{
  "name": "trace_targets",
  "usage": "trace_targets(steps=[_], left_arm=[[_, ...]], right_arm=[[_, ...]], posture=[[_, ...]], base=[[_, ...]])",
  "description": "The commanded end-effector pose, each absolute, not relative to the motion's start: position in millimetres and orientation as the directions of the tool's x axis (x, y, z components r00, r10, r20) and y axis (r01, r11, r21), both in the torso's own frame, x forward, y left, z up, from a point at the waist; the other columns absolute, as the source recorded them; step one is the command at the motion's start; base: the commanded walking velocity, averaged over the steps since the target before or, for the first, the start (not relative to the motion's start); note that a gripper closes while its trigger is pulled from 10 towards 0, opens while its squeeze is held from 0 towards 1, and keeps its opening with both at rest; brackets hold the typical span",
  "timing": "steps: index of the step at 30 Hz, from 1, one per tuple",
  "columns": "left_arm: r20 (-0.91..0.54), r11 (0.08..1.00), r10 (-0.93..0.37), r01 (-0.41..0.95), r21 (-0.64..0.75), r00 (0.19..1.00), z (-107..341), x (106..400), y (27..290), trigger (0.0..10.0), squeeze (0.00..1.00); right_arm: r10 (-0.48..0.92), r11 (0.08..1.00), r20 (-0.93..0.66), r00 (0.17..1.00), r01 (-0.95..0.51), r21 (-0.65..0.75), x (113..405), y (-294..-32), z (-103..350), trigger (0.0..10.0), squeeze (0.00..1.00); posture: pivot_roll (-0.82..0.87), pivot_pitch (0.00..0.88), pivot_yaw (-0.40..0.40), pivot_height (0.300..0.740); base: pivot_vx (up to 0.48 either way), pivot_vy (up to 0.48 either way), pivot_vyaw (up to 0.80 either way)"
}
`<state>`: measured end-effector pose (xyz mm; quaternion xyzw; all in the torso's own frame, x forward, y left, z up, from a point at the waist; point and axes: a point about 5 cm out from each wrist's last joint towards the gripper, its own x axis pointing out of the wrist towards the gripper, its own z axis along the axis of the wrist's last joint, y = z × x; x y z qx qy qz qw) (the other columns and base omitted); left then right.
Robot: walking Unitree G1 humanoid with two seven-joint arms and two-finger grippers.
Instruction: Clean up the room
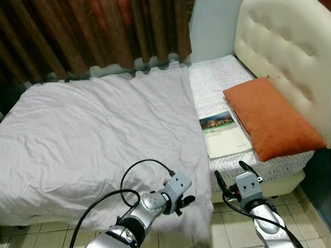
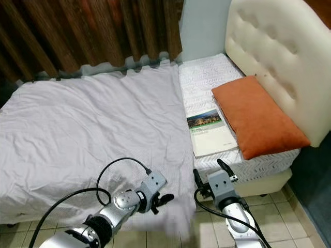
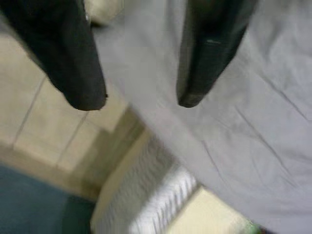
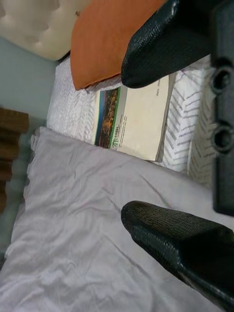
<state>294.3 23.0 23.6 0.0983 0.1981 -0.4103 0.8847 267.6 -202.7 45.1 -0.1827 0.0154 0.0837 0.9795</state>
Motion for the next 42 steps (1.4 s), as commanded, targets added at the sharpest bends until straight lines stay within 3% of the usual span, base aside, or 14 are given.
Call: trace_targets(steps=[1,4,5,6,7,10,11,13,18,19,20,21,32,42], left_arm=[[-0.265,0.565,-0.807,0.820,-0.086,0.528,56.9,284.7,-47.7,10.0,1.00],[-0.228,0.685,-0.721,0.723,-0.090,0.654,55.3,303.2,-9.7,10.0,1.00],[-0.228,0.685,-0.721,0.723,-0.090,0.654,55.3,303.2,-9.7,10.0,1.00],[-0.219,0.757,-0.648,0.648,-0.080,0.730,47.1,309.7,28.9,10.0,1.00],[-0.219,0.757,-0.648,0.648,-0.080,0.730,47.1,309.7,28.9,10.0,1.00],[-0.207,0.841,-0.538,0.536,-0.071,0.817,35.2,307.5,83.2,10.0,1.00],[-0.207,0.841,-0.538,0.536,-0.071,0.817,35.2,307.5,83.2,10.0,1.00],[-0.177,0.910,-0.414,0.404,-0.096,0.893,31.8,298.7,122.0,10.0,1.00],[-0.110,0.957,-0.250,0.228,-0.182,0.962,39.4,280.7,148.5,10.0,1.00],[-0.119,0.964,-0.194,0.167,-0.207,0.974,40.5,277.4,152.1,10.0,0.17],[-0.119,0.964,-0.194,0.167,-0.207,0.974,40.5,277.4,152.1,10.0,0.17],[-0.102,0.964,-0.158,0.131,-0.230,0.982,42.8,279.1,150.9,10.0,0.00],[-0.079,0.976,-0.219,0.219,-0.011,0.972,56.7,278.2,149.6,10.0,0.00],[-0.100,0.970,-0.236,0.241,0.041,0.967,52.2,272.2,148.3,10.0,0.00]], right_arm=[[0.158,0.930,-0.041,0.987,-0.163,-0.328,270.0,-199.6,48.5,10.0,0.00],[0.147,0.944,-0.011,0.989,-0.143,-0.297,269.1,-200.1,53.1,10.0,0.00],[0.147,0.944,-0.011,0.989,-0.143,-0.297,269.1,-200.1,53.1,10.0,0.00],[0.116,0.962,0.014,0.993,-0.109,-0.250,267.1,-202.4,57.7,10.0,0.00],[0.116,0.962,0.014,0.993,-0.109,-0.250,267.1,-202.4,57.7,10.0,0.00],[0.050,0.986,0.026,0.998,-0.045,-0.161,259.3,-208.4,60.5,10.0,0.00],[0.050,0.986,0.026,0.998,-0.045,-0.161,259.3,-208.4,60.5,10.0,0.00],[-0.013,0.993,-0.002,1.000,0.013,-0.114,244.8,-217.2,54.8,10.0,0.00],[-0.048,0.995,-0.036,0.998,0.045,-0.087,229.0,-226.3,48.4,10.0,0.00],[-0.086,0.995,-0.045,0.995,0.084,-0.057,225.9,-232.2,47.7,10.0,0.00],[-0.086,0.995,-0.045,0.995,0.084,-0.057,225.9,-232.2,47.7,10.0,0.00],[-0.119,0.993,-0.064,0.991,0.118,-0.027,226.0,-238.8,48.2,10.0,0.00],[-0.059,0.998,-0.092,0.994,0.056,-0.034,244.0,-225.7,50.3,10.0,0.00],[0.010,0.998,-0.118,0.993,-0.017,-0.062,246.3,-215.3,46.1,10.0,0.00]], posture=[[-0.32,0.062,0.159,0.740],[-0.29,0.042,0.161,0.740],[-0.29,0.042,0.161,0.740],[-0.26,0.025,0.156,0.740],[-0.26,0.025,0.156,0.740],[-0.22,0.002,0.144,0.740],[-0.22,0.002,0.144,0.740],[-0.18,0.000,0.126,0.740],[-0.18,0.000,0.074,0.740],[-0.15,0.000,0.049,0.740],[-0.15,0.000,0.049,0.740],[-0.14,0.000,0.038,0.740],[-0.11,0.000,0.053,0.740],[-0.08,0.000,0.043,0.740]], base=[[0.000,0.000,0.00],[0.000,0.000,0.00],[0.000,0.000,0.00],[0.000,0.000,0.00],[0.000,0.000,0.00],[0.000,0.000,0.00],[0.000,0.000,0.00],[0.000,0.000,0.00],[0.000,0.000,0.00],[0.000,0.000,0.00],[0.000,0.000,0.00],[0.000,0.000,0.00],[0.000,0.000,-0.63],[0.000,0.000,-0.71]])
